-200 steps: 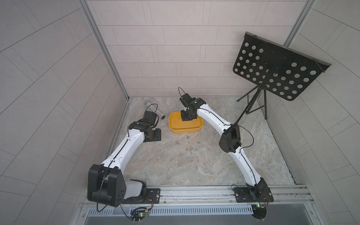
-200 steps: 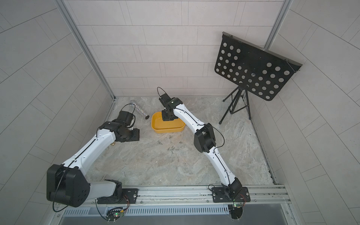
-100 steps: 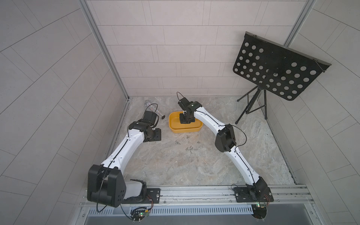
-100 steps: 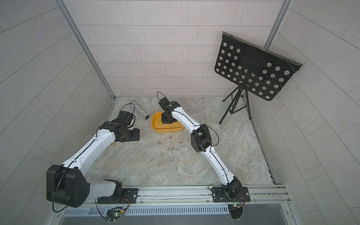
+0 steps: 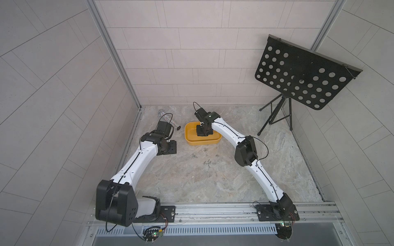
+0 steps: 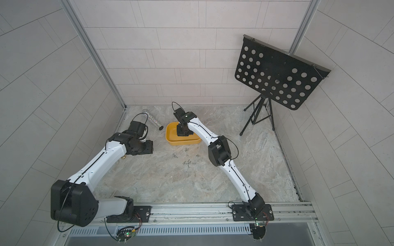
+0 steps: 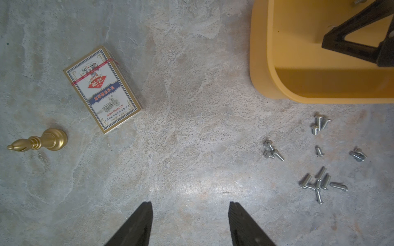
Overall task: Put the screws on the desktop into the storage box
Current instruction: Place the screw in the storage box, then pick up the screw from the center of the board.
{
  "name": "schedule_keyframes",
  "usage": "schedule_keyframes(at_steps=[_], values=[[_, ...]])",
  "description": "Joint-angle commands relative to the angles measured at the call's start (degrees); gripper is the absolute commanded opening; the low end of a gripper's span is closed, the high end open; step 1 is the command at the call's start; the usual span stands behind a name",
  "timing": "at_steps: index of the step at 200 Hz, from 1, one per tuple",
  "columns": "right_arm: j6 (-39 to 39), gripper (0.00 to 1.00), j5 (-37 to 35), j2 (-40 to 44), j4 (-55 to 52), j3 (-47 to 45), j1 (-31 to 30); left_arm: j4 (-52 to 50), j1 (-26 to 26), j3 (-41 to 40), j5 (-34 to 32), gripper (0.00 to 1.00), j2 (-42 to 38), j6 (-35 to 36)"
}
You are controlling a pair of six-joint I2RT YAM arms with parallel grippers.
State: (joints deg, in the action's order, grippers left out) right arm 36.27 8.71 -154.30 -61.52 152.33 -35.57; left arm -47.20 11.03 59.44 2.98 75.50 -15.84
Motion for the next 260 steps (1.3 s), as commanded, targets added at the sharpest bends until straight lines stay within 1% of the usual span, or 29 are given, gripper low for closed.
schedule_keyframes(at_steps=[1,53,77,108,129,158,178,222,260], values=[[-0.2,0.11,-0.4,-1.1,-0.9,0.8,0.2,-0.2,-0.1,-0.6,0.0,0.64,-1.0,0.0],[-0.4,0.23,0.3,0.5,0.0,1.0,0.0,-0.2,-0.1,-0.6,0.1,0.65,-0.9,0.0],[-1.2,0.25,0.0,2.4,0.1,1.1,0.0,-0.2,-0.1,-0.6,-0.1,0.65,-1.0,0.0],[-3.3,0.26,-2.3,8.4,-0.7,1.0,-0.4,0.0,-0.1,-0.6,-0.3,0.65,-1.0,0.0],[-5.1,0.27,-5.0,14.8,-2.1,-1.5,-0.5,0.3,0.0,-0.9,0.4,0.65,-1.2,0.1],[-6.6,0.28,-8.1,26.8,-2.0,-11.3,-0.3,0.9,1.2,-0.9,2.8,0.65,-0.5,0.7],[-7.0,0.29,-10.1,36.1,0.0,-21.9,0.2,0.0,4.2,-0.4,2.4,0.65,-0.1,0.2],[-6.3,0.30,-11.5,56.0,8.2,-50.1,3.0,-0.2,11.8,-0.3,1.6,0.65,0.1,-6.4],[-6.4,0.31,-10.5,68.3,9.7,-66.3,6.2,-0.1,17.4,1.4,-0.1,0.63,3.8,-9.7]])
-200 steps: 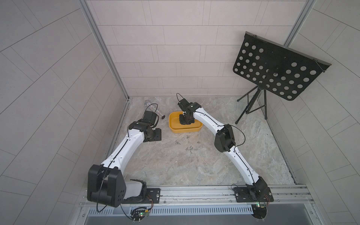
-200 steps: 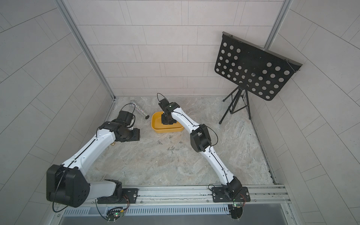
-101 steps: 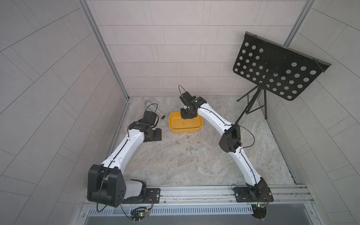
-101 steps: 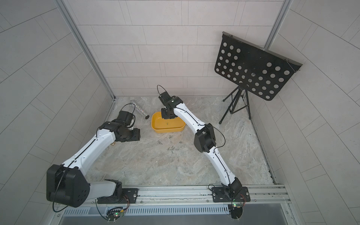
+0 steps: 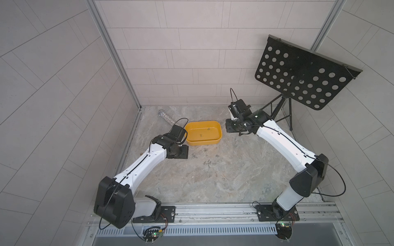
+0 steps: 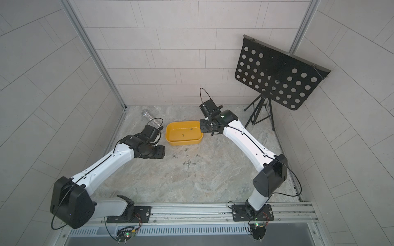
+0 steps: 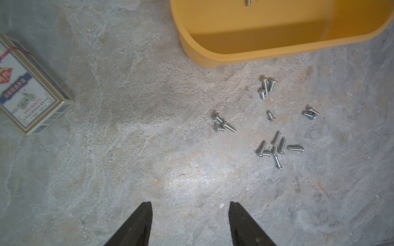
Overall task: Put the screws on the desktop into the storage box
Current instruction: Pick up the screw from the center of the board.
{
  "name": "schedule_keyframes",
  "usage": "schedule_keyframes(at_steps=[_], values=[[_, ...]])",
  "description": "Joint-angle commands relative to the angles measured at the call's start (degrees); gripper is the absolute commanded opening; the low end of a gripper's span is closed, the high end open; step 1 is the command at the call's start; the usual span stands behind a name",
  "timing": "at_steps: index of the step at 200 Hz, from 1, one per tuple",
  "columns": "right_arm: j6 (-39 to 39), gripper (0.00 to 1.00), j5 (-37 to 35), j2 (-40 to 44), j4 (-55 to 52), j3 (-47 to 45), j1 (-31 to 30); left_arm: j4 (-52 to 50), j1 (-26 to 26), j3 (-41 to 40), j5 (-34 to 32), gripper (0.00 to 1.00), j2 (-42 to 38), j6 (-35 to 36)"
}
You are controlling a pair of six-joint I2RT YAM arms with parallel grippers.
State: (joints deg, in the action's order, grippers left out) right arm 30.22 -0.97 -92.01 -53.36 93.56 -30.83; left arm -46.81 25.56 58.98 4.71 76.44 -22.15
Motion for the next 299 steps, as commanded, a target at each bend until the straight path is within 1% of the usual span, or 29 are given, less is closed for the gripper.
schedule_keyframes(at_steps=[1,20,39,53,87,146,203,269,299], values=[[-0.4,0.31,-0.7,6.4,1.6,-8.0,1.5,-0.5,3.0,1.9,-1.9,0.63,3.1,-3.5],[-1.0,0.31,0.1,10.7,1.6,-13.4,3.2,-1.4,6.3,4.5,-3.2,0.63,7.1,-4.2],[-1.5,0.30,1.2,14.2,1.3,-17.6,5.2,-2.1,8.7,7.1,-4.4,0.60,11.3,-4.3],[-2.0,0.30,2.0,16.2,1.3,-20.1,6.4,-1.9,9.2,7.9,-4.7,0.57,13.4,-4.7],[-3.3,0.30,3.5,18.2,0.9,-23.2,8.0,-1.4,9.5,10.1,-4.7,0.56,17.7,-4.6],[-4.3,0.30,5.0,17.6,1.4,-24.9,8.5,-2.5,9.6,14.5,-6.5,0.53,24.0,-4.0],[-4.6,0.29,5.2,16.9,1.4,-25.2,8.4,-1.2,9.3,14.8,-5.8,0.51,28.0,-3.7],[-4.7,0.29,5.2,15.9,1.4,-25.2,8.4,0.2,8.3,14.9,-5.7,0.48,30.8,-3.1],[-4.8,0.29,5.2,15.8,1.5,-25.2,8.4,1.5,8.1,14.6,-4.7,0.48,32.2,-2.8]])
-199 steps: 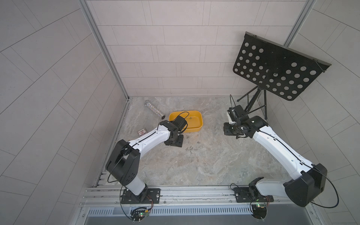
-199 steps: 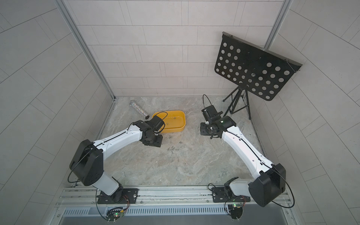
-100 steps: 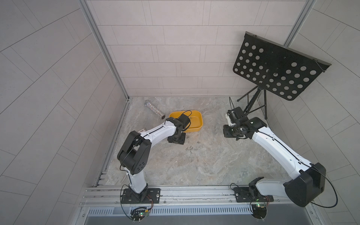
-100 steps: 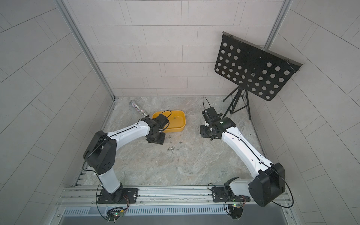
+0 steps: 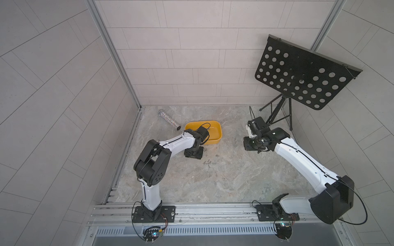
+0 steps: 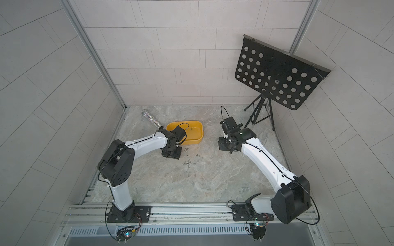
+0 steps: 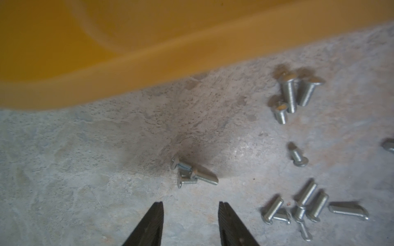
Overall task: Put the screws on the desktop into the storage box
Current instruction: Pick up the screw from the center of the board.
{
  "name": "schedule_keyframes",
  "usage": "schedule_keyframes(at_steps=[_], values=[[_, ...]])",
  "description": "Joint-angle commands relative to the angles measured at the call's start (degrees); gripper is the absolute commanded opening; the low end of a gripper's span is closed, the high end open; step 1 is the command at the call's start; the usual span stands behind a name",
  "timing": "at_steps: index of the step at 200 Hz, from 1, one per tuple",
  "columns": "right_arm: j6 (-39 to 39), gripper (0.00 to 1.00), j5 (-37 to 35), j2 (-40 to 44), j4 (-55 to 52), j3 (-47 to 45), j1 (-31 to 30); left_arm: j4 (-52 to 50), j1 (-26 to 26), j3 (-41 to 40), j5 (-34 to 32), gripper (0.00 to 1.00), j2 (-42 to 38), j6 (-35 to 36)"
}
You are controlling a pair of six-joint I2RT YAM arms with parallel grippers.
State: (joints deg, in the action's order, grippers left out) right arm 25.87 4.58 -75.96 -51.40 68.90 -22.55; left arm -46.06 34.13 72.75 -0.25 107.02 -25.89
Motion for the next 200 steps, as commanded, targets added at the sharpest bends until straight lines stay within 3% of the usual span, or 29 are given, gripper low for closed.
schedule_keyframes(at_steps=[1,200], values=[[-0.5,0.29,-0.4,-0.3,-0.5,-0.5,0.1,0.8,-0.5,0.9,0.3,0.48,1.6,1.0],[-0.5,0.29,-0.3,-1.3,-0.5,-1.1,0.2,2.1,-0.4,-1.6,1.4,0.37,4.8,2.2]])
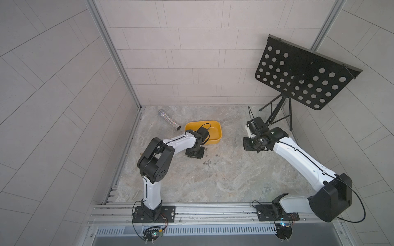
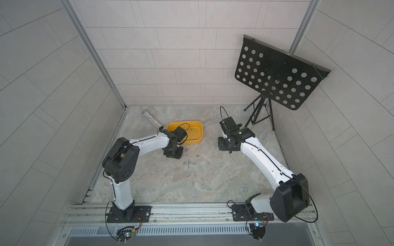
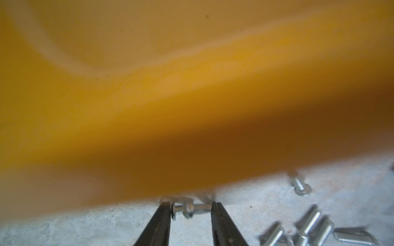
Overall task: Put the screws on the desktop into the storage box
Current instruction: Pick up the screw from the center of the board.
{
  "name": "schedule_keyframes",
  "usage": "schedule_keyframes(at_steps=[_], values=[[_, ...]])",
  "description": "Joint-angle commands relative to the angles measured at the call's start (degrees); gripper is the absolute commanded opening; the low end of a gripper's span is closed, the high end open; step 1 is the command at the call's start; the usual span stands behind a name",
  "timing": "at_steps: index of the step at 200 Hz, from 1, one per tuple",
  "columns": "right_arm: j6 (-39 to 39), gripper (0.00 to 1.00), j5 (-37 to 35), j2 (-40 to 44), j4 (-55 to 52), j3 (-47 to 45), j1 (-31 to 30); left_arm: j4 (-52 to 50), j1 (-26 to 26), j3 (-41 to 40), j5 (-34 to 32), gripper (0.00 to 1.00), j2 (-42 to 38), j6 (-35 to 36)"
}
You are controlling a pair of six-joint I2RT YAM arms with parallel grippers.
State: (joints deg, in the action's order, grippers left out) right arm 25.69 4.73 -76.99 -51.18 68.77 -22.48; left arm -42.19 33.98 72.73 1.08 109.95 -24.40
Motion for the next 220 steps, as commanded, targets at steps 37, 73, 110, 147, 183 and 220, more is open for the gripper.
schedule_keyframes(at_steps=[37,73,110,147,183,220], values=[[-0.3,0.29,-0.3,-0.4,-0.7,-1.1,0.2,-1.5,-0.3,-2.5,0.4,0.34,1.8,0.7],[-0.3,0.29,-0.3,-0.6,-0.7,-1.0,0.1,-1.3,-0.3,-2.6,0.7,0.32,1.8,0.8],[-0.3,0.28,-0.3,-0.7,-0.8,-1.0,0.1,-1.7,-0.3,-2.7,0.8,0.29,1.6,0.7],[-0.2,0.28,-0.2,-0.6,-0.8,-0.9,0.2,-1.7,-0.1,-2.0,1.3,0.29,0.4,0.5],[-0.2,0.28,-0.2,-0.6,-0.8,-0.8,0.1,-2.6,0.4,0.2,1.6,0.29,1.1,0.6],[-0.3,0.28,-0.3,-0.5,-0.8,-0.9,0.2,-2.5,1.2,0.8,1.7,0.29,1.9,0.3]])
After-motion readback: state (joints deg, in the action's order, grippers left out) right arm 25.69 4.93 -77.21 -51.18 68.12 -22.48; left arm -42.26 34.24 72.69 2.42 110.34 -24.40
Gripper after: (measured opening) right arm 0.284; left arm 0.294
